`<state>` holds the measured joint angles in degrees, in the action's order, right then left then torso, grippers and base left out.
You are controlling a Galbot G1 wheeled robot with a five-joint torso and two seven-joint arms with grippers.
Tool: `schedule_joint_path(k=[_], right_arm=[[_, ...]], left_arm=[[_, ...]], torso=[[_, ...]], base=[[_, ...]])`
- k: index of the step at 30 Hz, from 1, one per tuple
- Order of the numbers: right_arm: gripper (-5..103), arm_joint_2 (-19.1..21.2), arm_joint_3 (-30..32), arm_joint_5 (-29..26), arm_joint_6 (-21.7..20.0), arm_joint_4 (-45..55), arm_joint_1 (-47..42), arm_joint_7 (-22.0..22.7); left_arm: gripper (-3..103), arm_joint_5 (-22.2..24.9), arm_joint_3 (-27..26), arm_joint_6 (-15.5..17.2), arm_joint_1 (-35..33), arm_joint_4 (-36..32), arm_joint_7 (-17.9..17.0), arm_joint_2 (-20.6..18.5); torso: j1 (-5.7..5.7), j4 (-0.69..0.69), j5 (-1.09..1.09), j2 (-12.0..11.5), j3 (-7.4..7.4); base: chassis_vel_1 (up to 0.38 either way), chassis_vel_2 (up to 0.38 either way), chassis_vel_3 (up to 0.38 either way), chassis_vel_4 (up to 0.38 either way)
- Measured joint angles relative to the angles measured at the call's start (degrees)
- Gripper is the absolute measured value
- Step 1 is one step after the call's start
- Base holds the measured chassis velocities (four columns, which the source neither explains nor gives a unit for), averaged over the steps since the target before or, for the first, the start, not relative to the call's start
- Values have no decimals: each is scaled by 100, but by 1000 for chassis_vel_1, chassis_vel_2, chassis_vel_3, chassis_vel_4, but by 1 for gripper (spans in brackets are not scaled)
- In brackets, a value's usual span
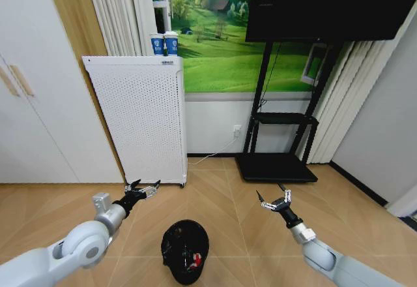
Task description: Pick up the trash bin and place the garbage on the floor into it.
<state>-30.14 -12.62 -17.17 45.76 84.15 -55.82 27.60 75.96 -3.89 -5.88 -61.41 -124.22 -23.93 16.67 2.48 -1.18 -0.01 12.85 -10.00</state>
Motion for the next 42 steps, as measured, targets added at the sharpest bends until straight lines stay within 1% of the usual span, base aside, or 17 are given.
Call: schedule_joint_path(k=[7, 14, 15, 17, 19, 20, 24, 28, 31, 34, 42], right_arm=[[100, 50, -9, -87, -1, -8, -6, -92], [100, 56, -27, -89, -1, 14, -2, -103], [100, 49, -43, -87, -1, 32, 14, -104], [100, 43, -56, -83, -1, 48, 19, -104], [100, 35, -70, -63, -2, 83, 22, -104], [100, 35, -70, -63, -2, 83, 22, -104], [100, 115, -71, -118, -3, 112, 28, -152], [100, 129, -70, -137, -3, 116, 28, -154], [100, 143, -69, -208, -3, 120, 51, -169], [100, 146, -71, -243, -3, 116, 63, -186], [100, 157, -108, -500, -3, 69, 135, -295]], left_arm=[[100, 38, 42, -15, 24, 53, 11, 54], [100, 42, 41, -39, 10, 54, 13, 66], [100, 46, 39, -54, -1, 53, 13, 69], [100, 48, 38, -59, -8, 47, 13, 69], [100, 48, 37, -67, -22, 42, 21, 69], [100, 48, 37, -67, -22, 42, 21, 69], [100, 32, 41, -72, -29, 46, 30, 89], [100, 30, 50, -73, -29, 46, 32, 97], [100, 29, 67, -74, -19, 60, 42, 102], [100, 31, 72, -77, -13, 65, 43, 102], [100, 41, 72, -90, 4, 108, 48, 101]], torso=[[54, 0, 0, 184, -127], [84, 0, 0, 267, -180], [98, 1, 0, 318, -219], [105, 0, 0, 352, -244], [132, 0, 0, 450, -315], [132, 0, 0, 450, -315], [186, 0, 1, 610, -421], [203, 0, 0, 661, -455], [246, 0, 0, 780, -529], [262, 0, 0, 816, -549], [333, 0, 1, 1035, -698]], base=[[0, 0, 0, 0], [0, 0, 0, 0], [0, 0, 0, 0], [0, 0, 0, 0], [0, 0, 0, 0], [0, 0, 0, 0], [0, 0, 0, 0], [0, 0, 0, 0], [0, 0, 0, 0], [0, 0, 0, 0], [0, 0, 0, 0]])
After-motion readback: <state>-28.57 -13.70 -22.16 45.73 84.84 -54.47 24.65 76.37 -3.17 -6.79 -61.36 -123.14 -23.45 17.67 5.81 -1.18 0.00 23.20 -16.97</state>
